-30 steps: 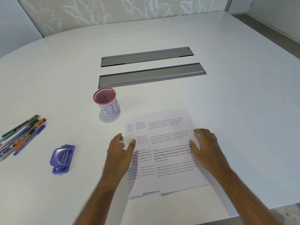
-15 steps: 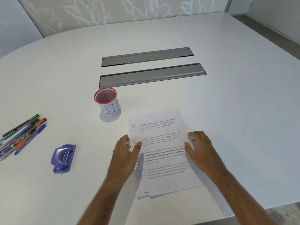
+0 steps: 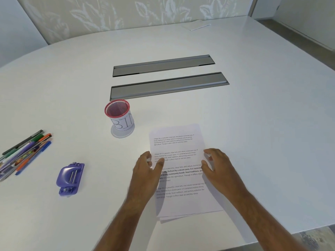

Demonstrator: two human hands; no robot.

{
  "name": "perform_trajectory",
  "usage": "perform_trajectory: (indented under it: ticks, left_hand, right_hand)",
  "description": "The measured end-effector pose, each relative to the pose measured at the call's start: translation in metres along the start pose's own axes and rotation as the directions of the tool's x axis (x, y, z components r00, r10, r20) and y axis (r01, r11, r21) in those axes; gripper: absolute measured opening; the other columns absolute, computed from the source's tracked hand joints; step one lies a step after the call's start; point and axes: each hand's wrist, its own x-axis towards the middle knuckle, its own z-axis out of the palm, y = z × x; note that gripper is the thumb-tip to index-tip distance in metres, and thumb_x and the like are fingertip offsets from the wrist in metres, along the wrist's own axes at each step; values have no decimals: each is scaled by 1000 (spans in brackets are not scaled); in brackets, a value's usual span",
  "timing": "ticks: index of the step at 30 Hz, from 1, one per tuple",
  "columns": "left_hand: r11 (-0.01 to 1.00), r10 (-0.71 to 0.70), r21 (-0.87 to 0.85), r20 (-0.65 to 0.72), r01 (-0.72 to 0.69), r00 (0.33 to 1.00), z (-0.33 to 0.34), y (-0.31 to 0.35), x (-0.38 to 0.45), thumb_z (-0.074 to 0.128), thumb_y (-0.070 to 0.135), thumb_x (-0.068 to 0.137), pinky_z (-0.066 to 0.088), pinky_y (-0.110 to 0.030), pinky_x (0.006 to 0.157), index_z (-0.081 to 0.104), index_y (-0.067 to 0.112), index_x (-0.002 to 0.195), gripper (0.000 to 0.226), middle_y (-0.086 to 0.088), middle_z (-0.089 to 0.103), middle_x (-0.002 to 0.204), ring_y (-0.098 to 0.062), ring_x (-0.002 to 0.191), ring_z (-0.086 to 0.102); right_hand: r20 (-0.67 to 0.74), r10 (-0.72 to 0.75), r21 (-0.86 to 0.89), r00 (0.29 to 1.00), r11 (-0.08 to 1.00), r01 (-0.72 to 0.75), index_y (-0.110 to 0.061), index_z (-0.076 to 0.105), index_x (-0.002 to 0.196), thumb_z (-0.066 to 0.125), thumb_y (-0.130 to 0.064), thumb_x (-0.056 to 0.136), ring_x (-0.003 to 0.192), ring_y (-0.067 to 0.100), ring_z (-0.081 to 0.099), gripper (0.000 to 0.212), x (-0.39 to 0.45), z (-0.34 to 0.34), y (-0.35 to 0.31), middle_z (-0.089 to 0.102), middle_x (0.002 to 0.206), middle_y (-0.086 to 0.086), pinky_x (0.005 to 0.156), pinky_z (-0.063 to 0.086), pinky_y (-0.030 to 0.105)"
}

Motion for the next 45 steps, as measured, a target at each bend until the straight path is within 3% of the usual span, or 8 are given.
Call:
perform_trajectory:
  ticks: [9,12,17,23,33,36,39,45]
  left_hand:
    - [920,-163,-355,46,169,986,2,13,8,70,40,99,53,-45,105,57,21,140,46,6,62,135,-23,119,65]
    - [882,-185,-424,86,205,979,4,18,11,71,33,100,54,-35,82,60,22,124,29,4,69,121,-15,105,69]
    - [867,-214,-419,176,270,961,8,22,17,72,25,100,60,-29,65,71,12,116,22,-1,84,103,-22,91,81]
    - [811,-215,-481,282,332,935,5,23,21,74,23,98,66,-45,75,77,11,112,19,-11,85,100,-33,89,83]
    - [959,-45,-266,197,98,979,-10,28,24,69,19,101,63,-32,70,78,33,106,17,12,85,98,-12,85,82]
    - [964,33,-266,214,26,976,-22,30,22,65,17,104,65,-41,81,77,33,113,21,9,84,106,-17,94,82]
    - [948,97,-318,223,-22,970,-34,34,20,66,16,104,65,-46,86,76,33,117,24,6,84,111,-20,98,81]
    - [886,237,-446,203,-126,950,-59,58,13,68,13,103,66,-41,86,77,32,118,26,3,83,117,-22,104,80]
  right_hand:
    - [-5,36,47,999,998,-36,-17,60,136,63,-23,102,122,15,56,35,-2,0,-3,58,123,-15,95,42,28]
    - [1,36,57,999,998,-36,-18,59,138,64,-22,102,125,13,54,36,-3,0,-4,56,123,-17,95,41,27]
    - [12,38,48,999,998,-39,-20,57,138,64,-23,102,124,13,54,37,-3,1,-6,54,122,-18,94,46,29]
    - [15,48,59,999,997,-49,-20,57,139,64,-23,103,124,11,53,38,-3,1,-6,54,124,-18,96,46,28]
    - [5,78,184,997,980,-77,-29,60,126,68,-21,101,112,-21,55,27,1,5,-5,63,125,-13,85,42,11]
    - [-15,200,438,980,882,-173,-19,62,120,73,-18,99,115,16,65,24,17,0,-8,68,121,-2,86,49,22]
    - [45,253,632,966,742,-224,-17,60,127,78,-27,95,114,21,68,38,30,-10,-18,70,126,4,87,57,35]
    - [162,-8,862,987,488,-137,-21,72,127,92,-53,75,117,30,76,64,43,-36,-64,79,128,7,93,63,41]
